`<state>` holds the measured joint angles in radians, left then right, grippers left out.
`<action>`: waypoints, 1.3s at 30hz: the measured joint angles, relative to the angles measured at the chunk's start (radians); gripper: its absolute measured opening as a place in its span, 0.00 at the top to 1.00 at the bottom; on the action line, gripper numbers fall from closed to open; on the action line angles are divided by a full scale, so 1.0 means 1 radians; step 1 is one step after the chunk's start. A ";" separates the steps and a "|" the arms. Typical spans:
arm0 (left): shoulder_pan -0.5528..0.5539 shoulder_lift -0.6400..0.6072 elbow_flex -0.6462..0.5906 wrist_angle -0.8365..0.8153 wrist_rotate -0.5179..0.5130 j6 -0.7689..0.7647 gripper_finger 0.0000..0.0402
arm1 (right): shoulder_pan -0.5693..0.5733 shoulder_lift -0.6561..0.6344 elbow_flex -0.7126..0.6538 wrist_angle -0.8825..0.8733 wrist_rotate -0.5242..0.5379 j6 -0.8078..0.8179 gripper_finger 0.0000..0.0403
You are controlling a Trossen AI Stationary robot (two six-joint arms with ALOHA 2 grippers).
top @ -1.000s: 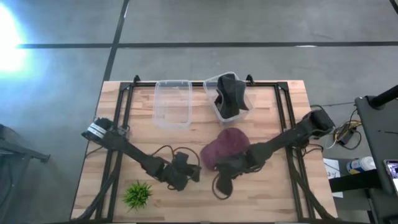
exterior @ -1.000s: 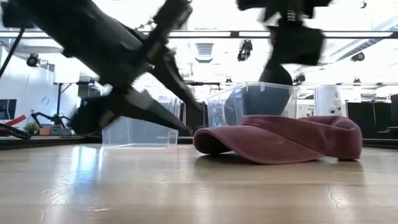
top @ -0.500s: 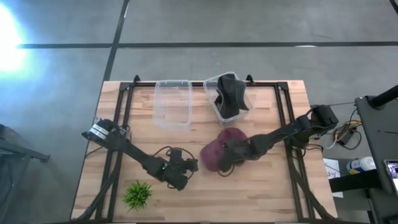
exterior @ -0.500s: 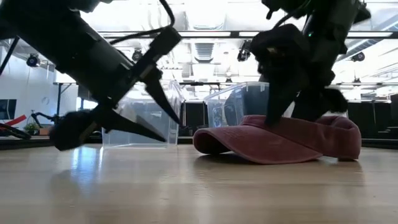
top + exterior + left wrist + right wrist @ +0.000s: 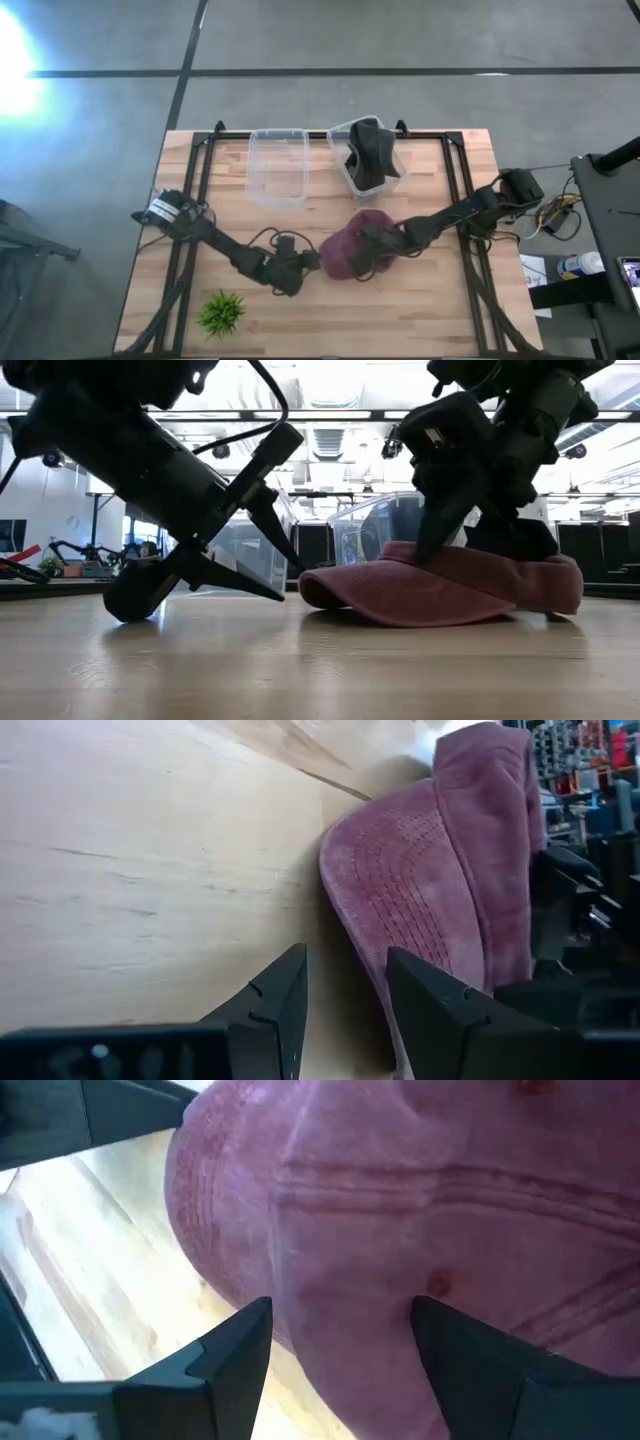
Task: Pick & Place hat
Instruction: Put the red cap into the left transparent bin
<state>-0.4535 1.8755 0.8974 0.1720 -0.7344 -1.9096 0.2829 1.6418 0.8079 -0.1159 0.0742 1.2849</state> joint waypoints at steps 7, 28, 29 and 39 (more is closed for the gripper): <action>0.035 0.002 -0.041 0.224 0.027 0.166 0.67 | -0.007 0.064 0.038 0.066 -0.024 0.000 0.41; 0.044 -0.230 -0.042 0.088 0.116 0.477 0.97 | 0.052 0.025 0.428 -0.497 -0.051 -0.250 0.41; 0.044 -0.271 -0.042 0.055 0.107 0.481 0.97 | 0.063 0.000 0.449 -0.549 -0.032 -0.260 0.41; -0.016 -0.699 0.095 0.000 -0.219 1.083 0.98 | 0.118 -0.229 0.504 -0.679 0.260 -0.214 0.41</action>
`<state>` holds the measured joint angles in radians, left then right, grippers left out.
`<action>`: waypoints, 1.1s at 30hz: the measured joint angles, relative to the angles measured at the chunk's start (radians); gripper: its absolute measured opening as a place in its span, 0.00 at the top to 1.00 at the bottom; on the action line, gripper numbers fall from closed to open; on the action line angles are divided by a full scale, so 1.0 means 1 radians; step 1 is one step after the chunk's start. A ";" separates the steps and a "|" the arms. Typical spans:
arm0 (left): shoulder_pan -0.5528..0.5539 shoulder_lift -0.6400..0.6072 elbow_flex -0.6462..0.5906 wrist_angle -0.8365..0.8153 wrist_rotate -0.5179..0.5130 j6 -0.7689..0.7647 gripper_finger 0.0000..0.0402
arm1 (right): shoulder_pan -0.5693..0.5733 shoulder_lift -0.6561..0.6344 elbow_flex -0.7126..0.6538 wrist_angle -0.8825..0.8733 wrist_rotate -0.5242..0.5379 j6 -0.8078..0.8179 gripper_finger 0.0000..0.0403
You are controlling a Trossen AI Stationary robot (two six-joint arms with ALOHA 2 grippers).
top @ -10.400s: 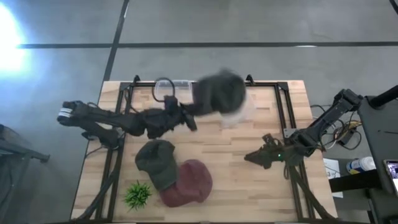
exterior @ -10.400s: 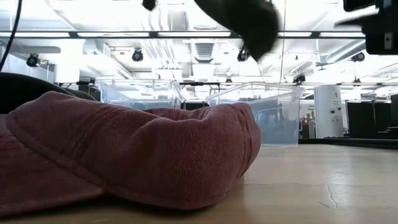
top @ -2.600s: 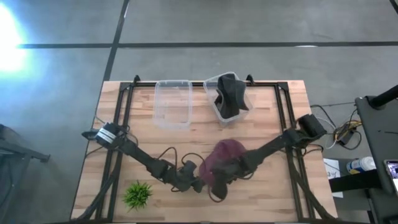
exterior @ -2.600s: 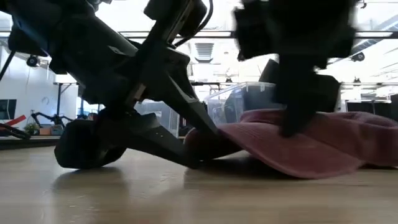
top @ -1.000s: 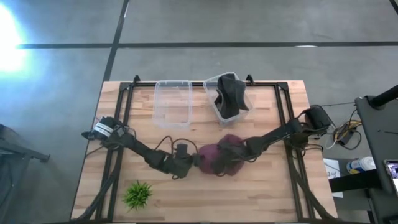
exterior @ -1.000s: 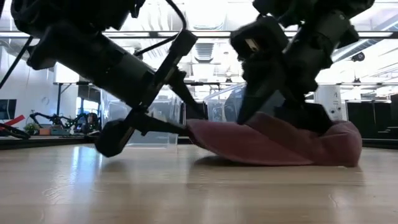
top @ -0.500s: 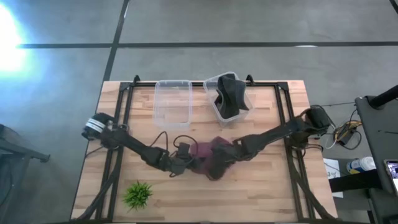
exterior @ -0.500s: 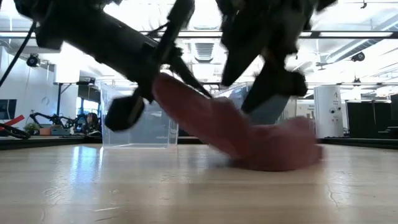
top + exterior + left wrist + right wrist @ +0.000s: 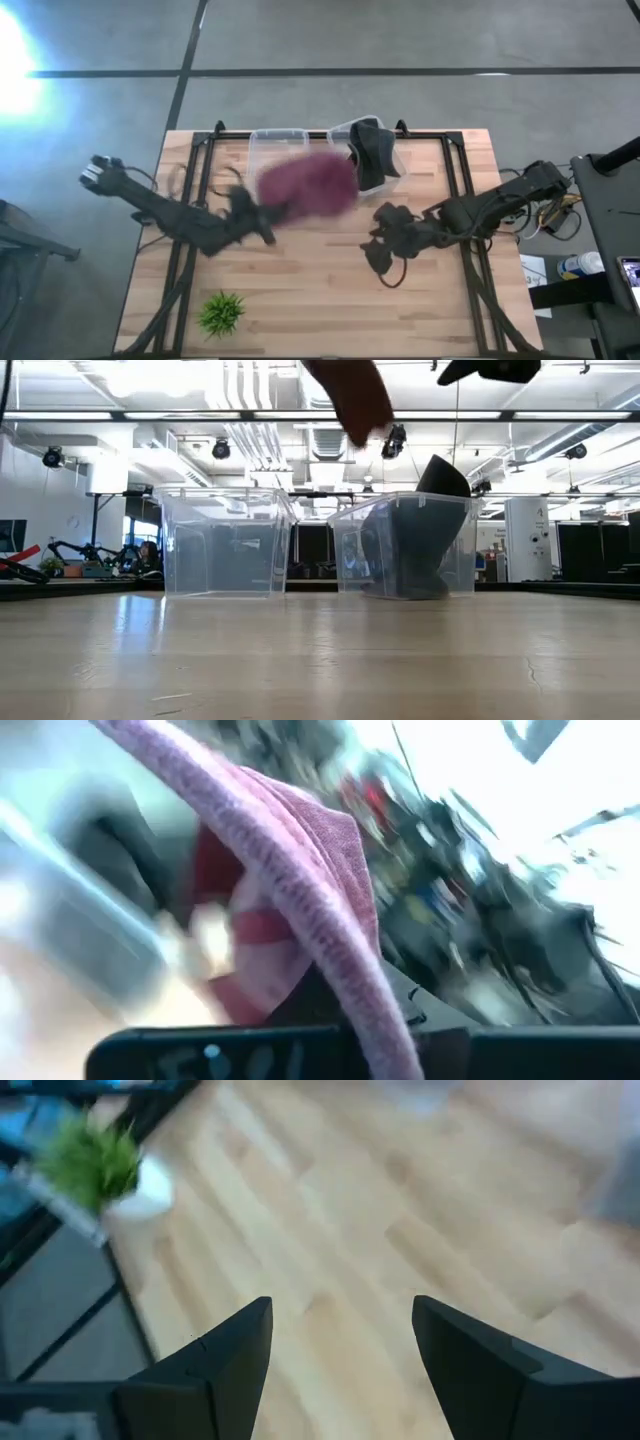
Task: Pick & Place hat
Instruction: Put the red cap into the left transparent bin
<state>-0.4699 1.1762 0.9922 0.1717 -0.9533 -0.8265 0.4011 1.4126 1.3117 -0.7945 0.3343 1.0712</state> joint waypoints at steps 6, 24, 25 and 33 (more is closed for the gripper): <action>0.021 -0.103 0.121 -0.421 -0.384 0.090 0.98 | -0.002 -0.015 -0.005 -0.042 0.070 0.024 0.41; 0.603 0.108 0.263 -0.998 0.478 -0.167 0.95 | -0.006 0.010 -0.012 -0.118 0.058 0.097 0.41; 0.634 0.118 0.263 -1.001 0.507 -0.151 0.95 | -0.006 0.010 -0.012 -0.118 0.058 0.098 0.41; 0.829 0.163 0.262 -1.043 0.843 0.020 0.87 | 0.012 0.010 -0.012 -0.117 0.058 0.107 0.41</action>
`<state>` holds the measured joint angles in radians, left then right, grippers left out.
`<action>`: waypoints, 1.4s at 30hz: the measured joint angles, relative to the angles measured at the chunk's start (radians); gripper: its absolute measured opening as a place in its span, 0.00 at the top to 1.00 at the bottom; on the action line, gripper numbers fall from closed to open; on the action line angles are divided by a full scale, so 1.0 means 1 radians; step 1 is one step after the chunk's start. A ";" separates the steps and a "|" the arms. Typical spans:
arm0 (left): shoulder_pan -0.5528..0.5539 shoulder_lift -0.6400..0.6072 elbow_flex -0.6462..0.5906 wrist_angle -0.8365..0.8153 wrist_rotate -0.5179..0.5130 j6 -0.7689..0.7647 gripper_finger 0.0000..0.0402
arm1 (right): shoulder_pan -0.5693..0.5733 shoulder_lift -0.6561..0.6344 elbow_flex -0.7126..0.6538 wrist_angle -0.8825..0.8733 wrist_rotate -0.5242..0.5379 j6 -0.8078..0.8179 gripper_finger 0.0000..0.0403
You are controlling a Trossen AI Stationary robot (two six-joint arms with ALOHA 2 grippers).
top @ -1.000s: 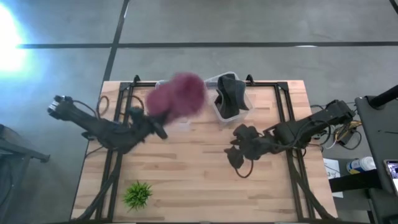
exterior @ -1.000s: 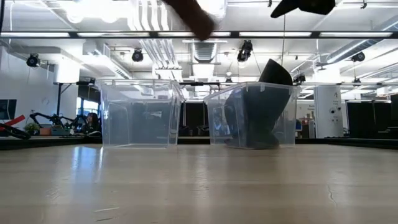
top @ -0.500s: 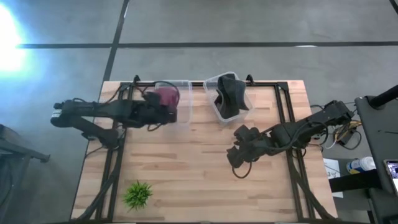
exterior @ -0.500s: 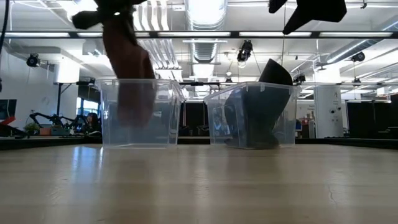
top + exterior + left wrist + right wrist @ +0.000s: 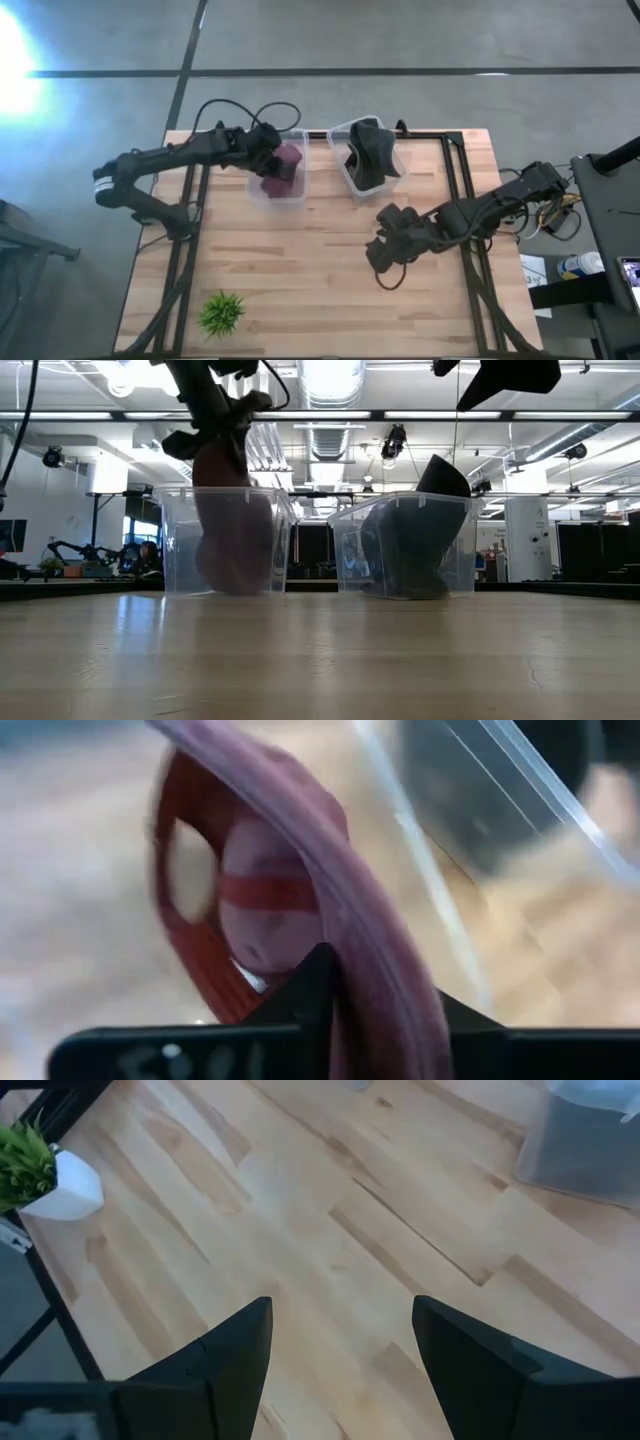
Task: Pick & Place hat
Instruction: Put the red cap into the left transparent bin, then return to Home Position
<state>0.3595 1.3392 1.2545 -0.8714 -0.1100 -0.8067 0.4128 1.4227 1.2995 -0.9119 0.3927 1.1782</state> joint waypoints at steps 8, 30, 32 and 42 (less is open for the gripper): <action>-0.030 -0.088 0.000 0.006 0.105 0.125 0.74 | 0.015 0.000 0.000 0.010 0.001 -0.057 0.41; -0.492 -0.678 -0.448 0.715 0.171 0.438 0.73 | -0.006 -0.252 -0.094 0.382 0.028 -0.614 0.41; -0.496 -0.710 -0.584 0.871 0.210 0.430 0.73 | -0.032 -0.283 -0.199 0.497 -0.038 -0.600 0.41; -0.435 -0.907 -0.997 1.186 0.215 0.324 0.73 | -0.081 -0.478 -0.673 1.057 -0.125 -0.590 0.41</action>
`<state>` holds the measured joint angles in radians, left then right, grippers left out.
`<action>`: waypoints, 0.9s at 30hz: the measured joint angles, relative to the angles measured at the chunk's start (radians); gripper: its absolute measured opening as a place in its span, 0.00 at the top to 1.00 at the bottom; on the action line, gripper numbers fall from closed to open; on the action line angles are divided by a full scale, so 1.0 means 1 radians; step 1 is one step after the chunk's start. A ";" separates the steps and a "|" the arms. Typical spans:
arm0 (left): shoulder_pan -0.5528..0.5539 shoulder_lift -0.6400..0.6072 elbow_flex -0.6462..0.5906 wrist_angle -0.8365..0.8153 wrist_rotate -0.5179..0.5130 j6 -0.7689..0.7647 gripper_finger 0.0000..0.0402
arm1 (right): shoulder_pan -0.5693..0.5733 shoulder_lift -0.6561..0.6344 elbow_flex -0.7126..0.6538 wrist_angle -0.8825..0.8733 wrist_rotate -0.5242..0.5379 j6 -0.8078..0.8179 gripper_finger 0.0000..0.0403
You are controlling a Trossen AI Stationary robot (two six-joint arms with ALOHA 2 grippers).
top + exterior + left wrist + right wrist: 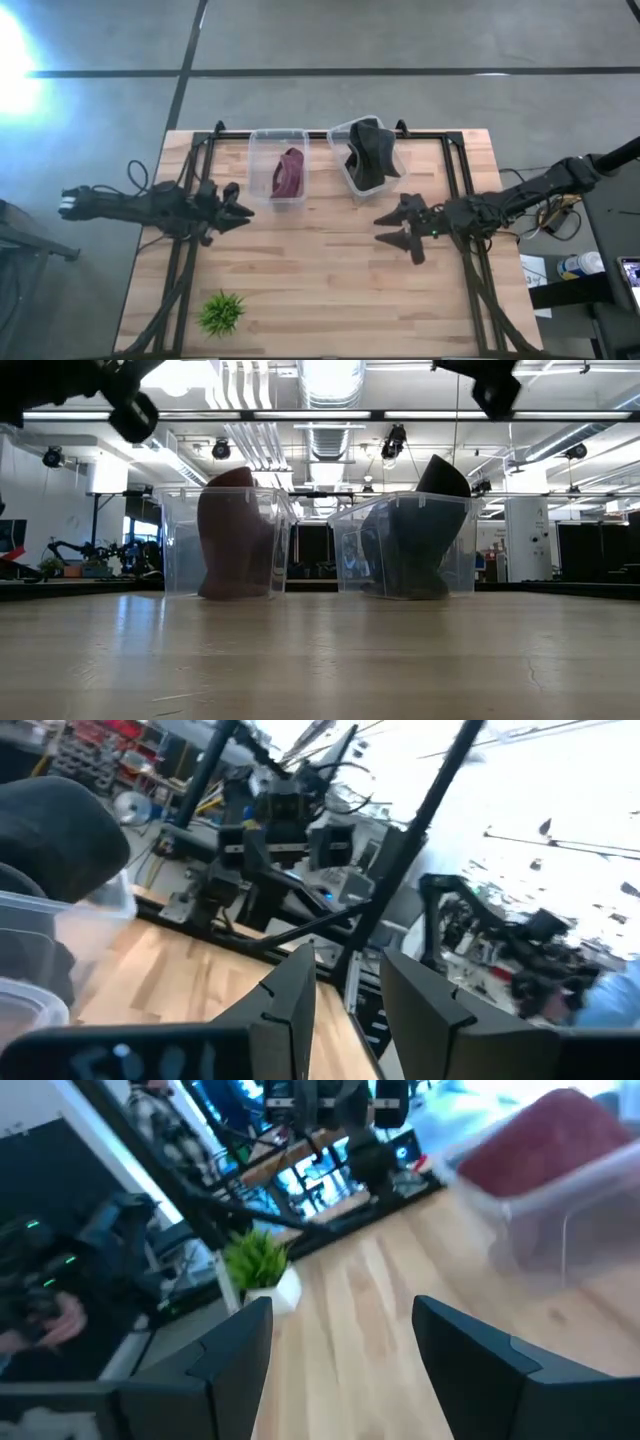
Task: Pick & Place hat
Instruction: Return to Home Position
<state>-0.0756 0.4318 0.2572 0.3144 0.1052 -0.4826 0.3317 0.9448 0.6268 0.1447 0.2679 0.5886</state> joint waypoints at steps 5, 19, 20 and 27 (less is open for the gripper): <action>0.010 -0.188 -0.094 -0.079 0.008 -0.008 0.73 | 0.000 -0.132 -0.142 -0.005 0.050 0.072 0.41; 0.013 -0.408 -0.205 -0.313 -0.301 -0.016 0.73 | 0.001 -0.439 -0.456 0.077 0.205 0.090 0.41; 0.015 -0.403 -0.218 -0.315 -0.335 -0.016 0.73 | 0.001 -0.446 -0.475 0.076 0.205 0.092 0.41; 0.014 -0.371 -0.244 -0.265 -0.386 -0.016 0.73 | 0.001 -0.458 -0.581 0.071 0.204 0.093 0.41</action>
<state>-0.0620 0.0605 0.0135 0.0490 -0.2806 -0.4991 0.3328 0.4866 0.0454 0.2154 0.4721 0.6812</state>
